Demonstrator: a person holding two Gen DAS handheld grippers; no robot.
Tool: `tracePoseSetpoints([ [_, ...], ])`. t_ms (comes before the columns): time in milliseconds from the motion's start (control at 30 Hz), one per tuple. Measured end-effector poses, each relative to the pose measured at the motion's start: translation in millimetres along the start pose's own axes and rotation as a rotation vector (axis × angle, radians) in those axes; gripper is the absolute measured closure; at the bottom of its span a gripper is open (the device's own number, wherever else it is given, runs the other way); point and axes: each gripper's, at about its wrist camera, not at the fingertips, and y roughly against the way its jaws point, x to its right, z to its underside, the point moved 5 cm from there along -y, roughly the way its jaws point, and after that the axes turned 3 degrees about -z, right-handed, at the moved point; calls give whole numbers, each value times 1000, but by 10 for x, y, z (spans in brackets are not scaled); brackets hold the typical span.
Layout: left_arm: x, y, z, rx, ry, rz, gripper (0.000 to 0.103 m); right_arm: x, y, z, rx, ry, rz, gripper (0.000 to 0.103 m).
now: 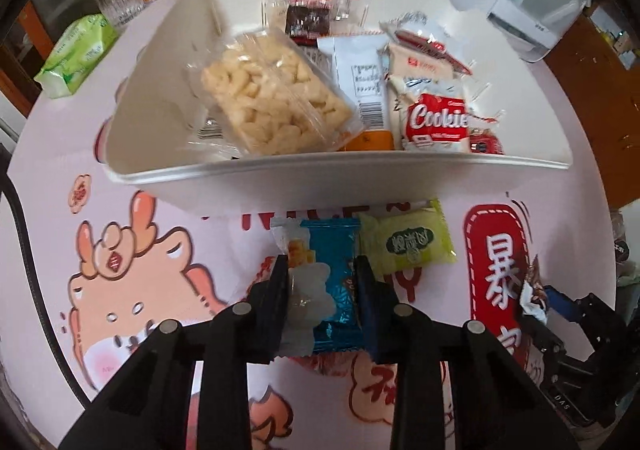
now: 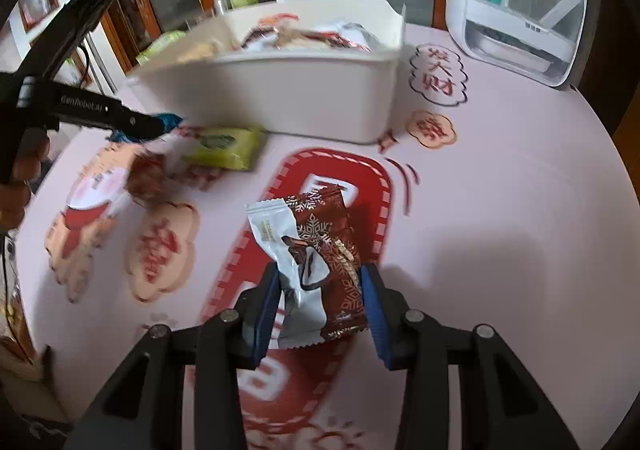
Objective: Organize snacks
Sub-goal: 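Grasp the blue-and-white pack with the left tool while the right tool grasps the chocolate bar, then carry both packs into the white tray and open both tools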
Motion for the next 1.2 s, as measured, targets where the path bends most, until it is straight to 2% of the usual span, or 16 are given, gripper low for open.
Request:
tracePoseSetpoints([
  [167,66,350,89,35,-51,22,74,-238,215,-155,76,-22,-32,62],
  [333,108,888,117,116,-121,44,73,-502,480,-453,174,-13,-35,62],
  [567,104,1500,-82,253,-171,64,73,-609,815,-1115,318,-119,45,62],
  [700,108,1791,-276,333,-208,36,73,-541,966,-1514,403,-224,122,62],
  [767,98,1871,-389,357,-209,28,73,-500,1024,-1684,437,-270,131,62],
  [900,95,2022,-685,418,-204,-2,73,-461,1107,-1936,493,-287,177,62],
  [1100,88,2107,-1134,474,-173,-22,73,-426,1037,-2225,520,-295,235,62],
  [1200,78,1966,-1319,466,-154,-40,73,-389,857,-2310,489,-298,251,62],
])
